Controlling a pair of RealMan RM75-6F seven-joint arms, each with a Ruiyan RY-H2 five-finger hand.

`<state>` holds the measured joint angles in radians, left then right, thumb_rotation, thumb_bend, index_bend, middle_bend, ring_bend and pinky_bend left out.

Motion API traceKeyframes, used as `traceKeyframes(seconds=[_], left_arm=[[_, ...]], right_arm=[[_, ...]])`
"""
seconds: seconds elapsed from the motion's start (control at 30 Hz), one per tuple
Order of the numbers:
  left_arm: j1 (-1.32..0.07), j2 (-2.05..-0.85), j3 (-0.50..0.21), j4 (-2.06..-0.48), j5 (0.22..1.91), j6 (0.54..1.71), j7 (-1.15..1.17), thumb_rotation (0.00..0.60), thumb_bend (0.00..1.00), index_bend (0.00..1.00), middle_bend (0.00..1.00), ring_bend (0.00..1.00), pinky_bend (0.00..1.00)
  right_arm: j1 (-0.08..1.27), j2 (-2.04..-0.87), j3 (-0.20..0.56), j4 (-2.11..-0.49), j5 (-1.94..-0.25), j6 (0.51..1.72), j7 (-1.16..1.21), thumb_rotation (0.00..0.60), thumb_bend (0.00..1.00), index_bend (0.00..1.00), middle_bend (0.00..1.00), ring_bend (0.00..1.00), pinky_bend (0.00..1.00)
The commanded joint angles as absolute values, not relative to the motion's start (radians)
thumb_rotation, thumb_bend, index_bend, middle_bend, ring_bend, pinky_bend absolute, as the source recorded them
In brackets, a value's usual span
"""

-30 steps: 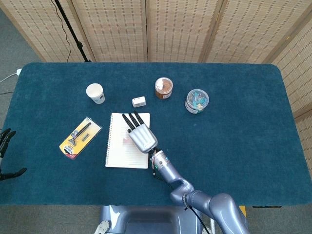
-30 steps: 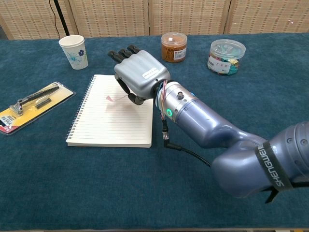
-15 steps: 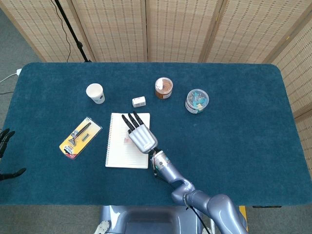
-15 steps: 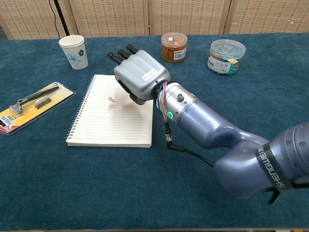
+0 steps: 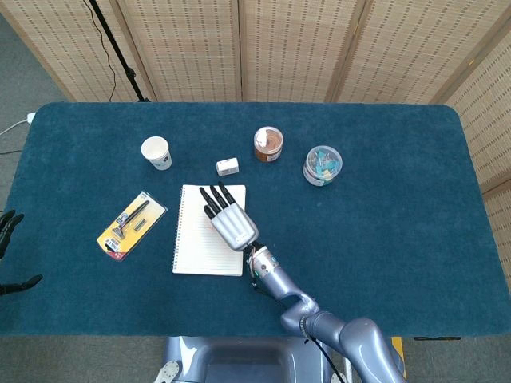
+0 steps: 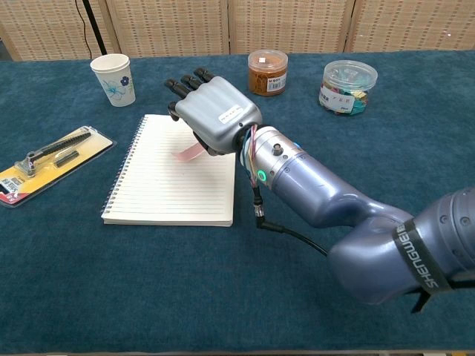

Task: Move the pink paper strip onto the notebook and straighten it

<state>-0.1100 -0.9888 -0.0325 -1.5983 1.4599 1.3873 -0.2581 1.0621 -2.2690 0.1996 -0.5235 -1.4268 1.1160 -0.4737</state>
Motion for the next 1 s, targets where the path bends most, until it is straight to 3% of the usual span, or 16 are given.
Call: traceKeyframes(seconds=[0.03,0.2,0.27,0.33,0.4,0.73,1.0], left_arm=[[-0.111,-0.988,-0.032,-1.597,1.46,1.385,-0.26,0.6,0.0,0.0,0.0,0.0,0.0],[-0.118,-0.985,-0.029,-1.597,1.465,1.37,-0.274,0.6,0.0,0.0,0.0,0.0,0.0],[-0.123,-0.98,-0.025,-1.594,1.477,1.361,-0.297,0.6,0.0,0.0,0.0,0.0,0.0],[-0.129,-0.978,-0.022,-1.588,1.488,1.354,-0.314,0.6,0.0,0.0,0.0,0.0,0.0],[-0.136,-0.979,-0.021,-1.579,1.501,1.351,-0.33,0.6,0.0,0.0,0.0,0.0,0.0],[-0.157,-0.997,-0.025,-1.565,1.515,1.341,-0.333,0.6,0.0,0.0,0.0,0.0,0.0],[-0.185,-0.99,-0.033,-1.6,1.535,1.331,-0.262,0.6,0.0,0.0,0.0,0.0,0.0]], right_arm=[[1.059,-2.269,0.199,-0.518,-1.432,1.129,-0.47,0.6,0.71,0.24,0.0,0.0,0.0],[1.048,-2.241,0.202,-0.524,-1.45,1.186,-0.449,0.6,0.68,0.18,0.0,0.0,0.0],[1.029,-2.199,0.199,-0.555,-1.463,1.229,-0.428,0.6,0.5,0.16,0.0,0.0,0.0],[1.003,-2.149,0.194,-0.606,-1.472,1.262,-0.409,0.6,0.19,0.12,0.0,0.0,0.0],[0.969,-2.085,0.191,-0.674,-1.476,1.294,-0.398,0.6,0.02,0.1,0.0,0.0,0.0],[0.786,-1.69,0.156,-1.116,-1.455,1.349,-0.398,0.6,0.0,0.06,0.0,0.0,0.0],[0.655,-1.435,0.12,-1.359,-1.397,1.352,-0.404,0.6,0.0,0.01,0.0,0.0,0.0]])
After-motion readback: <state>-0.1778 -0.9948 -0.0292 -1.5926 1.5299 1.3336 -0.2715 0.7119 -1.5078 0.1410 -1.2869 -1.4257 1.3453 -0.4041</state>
